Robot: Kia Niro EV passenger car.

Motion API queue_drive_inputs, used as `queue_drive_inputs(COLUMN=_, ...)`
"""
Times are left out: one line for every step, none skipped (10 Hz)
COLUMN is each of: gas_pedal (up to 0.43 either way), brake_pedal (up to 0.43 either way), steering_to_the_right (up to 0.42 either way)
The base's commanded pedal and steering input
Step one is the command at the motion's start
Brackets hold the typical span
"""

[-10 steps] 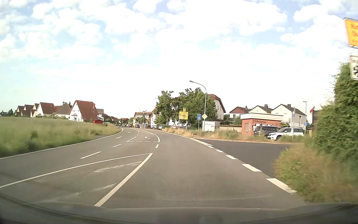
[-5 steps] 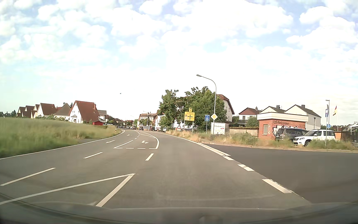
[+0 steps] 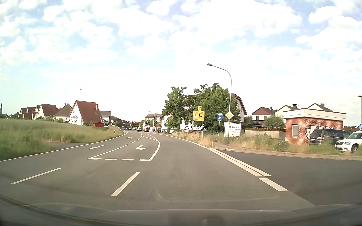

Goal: Follow the waypoints while adhering to traffic rules and regulations

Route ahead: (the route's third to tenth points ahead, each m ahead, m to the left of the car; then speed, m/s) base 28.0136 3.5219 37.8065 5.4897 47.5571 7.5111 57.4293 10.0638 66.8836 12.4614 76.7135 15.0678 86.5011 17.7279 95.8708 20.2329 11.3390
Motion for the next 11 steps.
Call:
queue_drive_inputs(gas_pedal=0.028, brake_pedal=0.030, steering_to_the_right=-0.023)
queue_drive_inputs(gas_pedal=0.028, brake_pedal=0.030, steering_to_the_right=-0.023)
queue_drive_inputs(gas_pedal=0.028, brake_pedal=0.030, steering_to_the_right=-0.023)
queue_drive_inputs(gas_pedal=0.028, brake_pedal=0.024, steering_to_the_right=-0.022)
queue_drive_inputs(gas_pedal=0.028, brake_pedal=0.024, steering_to_the_right=-0.023)
queue_drive_inputs(gas_pedal=0.028, brake_pedal=0.030, steering_to_the_right=-0.023)
queue_drive_inputs(gas_pedal=0.028, brake_pedal=0.030, steering_to_the_right=-0.022)
queue_drive_inputs(gas_pedal=0.028, brake_pedal=0.030, steering_to_the_right=-0.023)
queue_drive_inputs(gas_pedal=0.028, brake_pedal=0.030, steering_to_the_right=-0.023)
queue_drive_inputs(gas_pedal=0.028, brake_pedal=0.030, steering_to_the_right=-0.023)
queue_drive_inputs(gas_pedal=0.028, brake_pedal=0.024, steering_to_the_right=-0.022)
